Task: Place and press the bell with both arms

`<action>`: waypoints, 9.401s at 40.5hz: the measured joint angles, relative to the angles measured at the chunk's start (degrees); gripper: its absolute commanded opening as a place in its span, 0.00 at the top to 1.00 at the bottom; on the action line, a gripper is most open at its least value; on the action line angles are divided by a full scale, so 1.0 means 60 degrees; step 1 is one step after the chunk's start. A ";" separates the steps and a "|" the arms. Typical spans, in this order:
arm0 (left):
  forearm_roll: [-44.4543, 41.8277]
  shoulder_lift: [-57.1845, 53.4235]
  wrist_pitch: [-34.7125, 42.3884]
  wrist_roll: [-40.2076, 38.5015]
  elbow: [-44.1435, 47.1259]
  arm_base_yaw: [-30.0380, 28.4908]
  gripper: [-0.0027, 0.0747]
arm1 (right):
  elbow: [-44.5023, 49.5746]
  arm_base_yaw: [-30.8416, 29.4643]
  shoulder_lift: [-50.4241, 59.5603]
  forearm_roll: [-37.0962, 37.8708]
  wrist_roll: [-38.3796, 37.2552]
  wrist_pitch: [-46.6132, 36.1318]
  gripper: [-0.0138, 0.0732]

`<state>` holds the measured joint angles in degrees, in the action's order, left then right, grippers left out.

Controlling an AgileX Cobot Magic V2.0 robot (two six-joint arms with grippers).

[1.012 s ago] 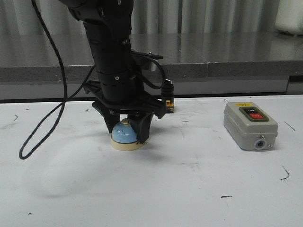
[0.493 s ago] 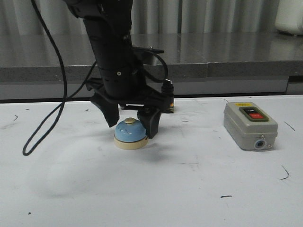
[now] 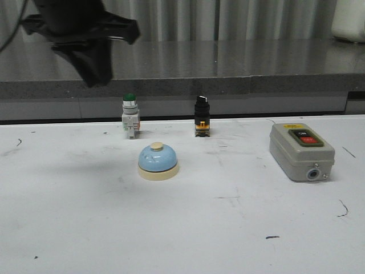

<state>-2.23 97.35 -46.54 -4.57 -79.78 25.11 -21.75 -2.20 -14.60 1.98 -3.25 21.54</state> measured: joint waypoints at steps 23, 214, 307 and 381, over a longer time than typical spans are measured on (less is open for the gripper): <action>0.0371 -0.7114 0.3285 -0.0097 0.6764 -0.2753 0.98 | 0.0000 0.0000 0.0000 0.0000 0.0000 0.0000 0.92; 0.0657 -1.5097 0.4110 -0.0097 0.9994 -0.2753 0.98 | -0.4530 0.2771 -0.9648 -0.0654 -0.0401 -0.0218 0.92; 0.0673 -1.6277 0.4838 -0.0097 1.2824 -0.4445 0.98 | 0.0773 0.1992 -0.1250 -0.0654 -0.0401 -0.1564 0.92; 0.0694 -1.6277 0.6676 -0.0097 1.3336 -0.4510 0.98 | 0.3882 0.0747 0.2532 -0.0652 0.1006 -0.1613 0.92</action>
<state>1.94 -0.31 -6.49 -5.16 0.23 -1.94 1.55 2.28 0.60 -1.92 2.79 11.86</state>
